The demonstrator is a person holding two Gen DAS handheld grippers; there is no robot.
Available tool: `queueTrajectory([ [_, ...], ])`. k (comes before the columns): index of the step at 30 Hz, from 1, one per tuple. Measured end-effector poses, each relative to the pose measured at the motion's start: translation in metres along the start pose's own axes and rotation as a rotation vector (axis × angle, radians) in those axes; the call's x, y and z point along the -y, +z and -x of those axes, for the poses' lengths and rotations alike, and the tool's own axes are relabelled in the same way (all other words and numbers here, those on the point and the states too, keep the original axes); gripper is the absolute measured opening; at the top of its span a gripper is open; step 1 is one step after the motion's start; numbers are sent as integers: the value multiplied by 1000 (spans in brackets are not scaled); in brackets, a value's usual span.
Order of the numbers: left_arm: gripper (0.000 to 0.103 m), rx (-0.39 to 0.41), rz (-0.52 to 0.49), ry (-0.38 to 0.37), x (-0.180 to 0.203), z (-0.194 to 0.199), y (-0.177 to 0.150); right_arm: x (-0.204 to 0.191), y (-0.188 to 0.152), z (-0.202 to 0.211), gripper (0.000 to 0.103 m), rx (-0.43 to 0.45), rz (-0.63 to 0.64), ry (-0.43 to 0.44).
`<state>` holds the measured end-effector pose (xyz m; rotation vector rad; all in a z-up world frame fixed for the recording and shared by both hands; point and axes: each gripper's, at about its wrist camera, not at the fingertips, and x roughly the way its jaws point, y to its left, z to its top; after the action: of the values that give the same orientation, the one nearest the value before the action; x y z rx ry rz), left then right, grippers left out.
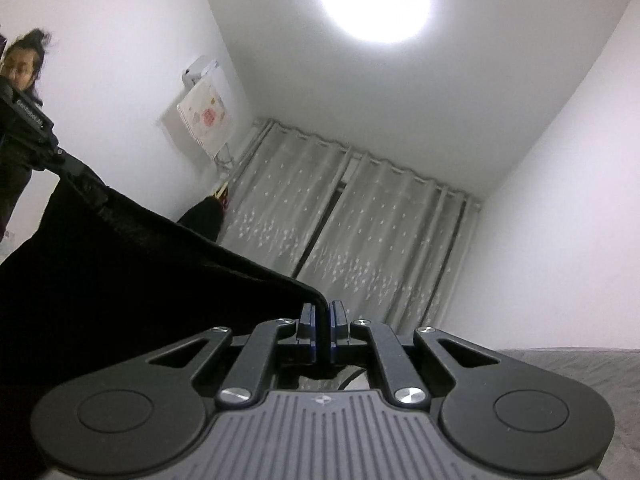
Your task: Fold clothes
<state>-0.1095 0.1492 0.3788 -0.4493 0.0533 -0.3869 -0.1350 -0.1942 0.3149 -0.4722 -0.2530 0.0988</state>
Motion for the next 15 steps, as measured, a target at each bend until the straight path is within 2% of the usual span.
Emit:
queueTrajectory([
  [2, 5, -24, -10, 37, -9, -22, -4, -9, -8, -22, 6, -25, 21, -1],
  [6, 5, -133, -48, 147, -42, -101, -25, -21, -42, -95, 6, -125, 40, 17],
  [8, 5, -222, -67, 203, -67, -157, -44, -29, -71, -147, 6, -208, 42, 35],
  [11, 6, -396, -60, 261, -118, -249, -86, -46, -126, -231, 5, -353, 45, 49],
  [12, 12, -451, -37, 275, -140, -273, -105, -53, -146, -260, 5, -407, 46, 51],
  [14, 34, -578, 7, 299, -181, -310, -142, -72, -197, -317, 5, -536, 36, 63],
  [15, 50, -628, 25, 331, -198, -322, -159, -80, -221, -337, 5, -597, 37, 68],
])
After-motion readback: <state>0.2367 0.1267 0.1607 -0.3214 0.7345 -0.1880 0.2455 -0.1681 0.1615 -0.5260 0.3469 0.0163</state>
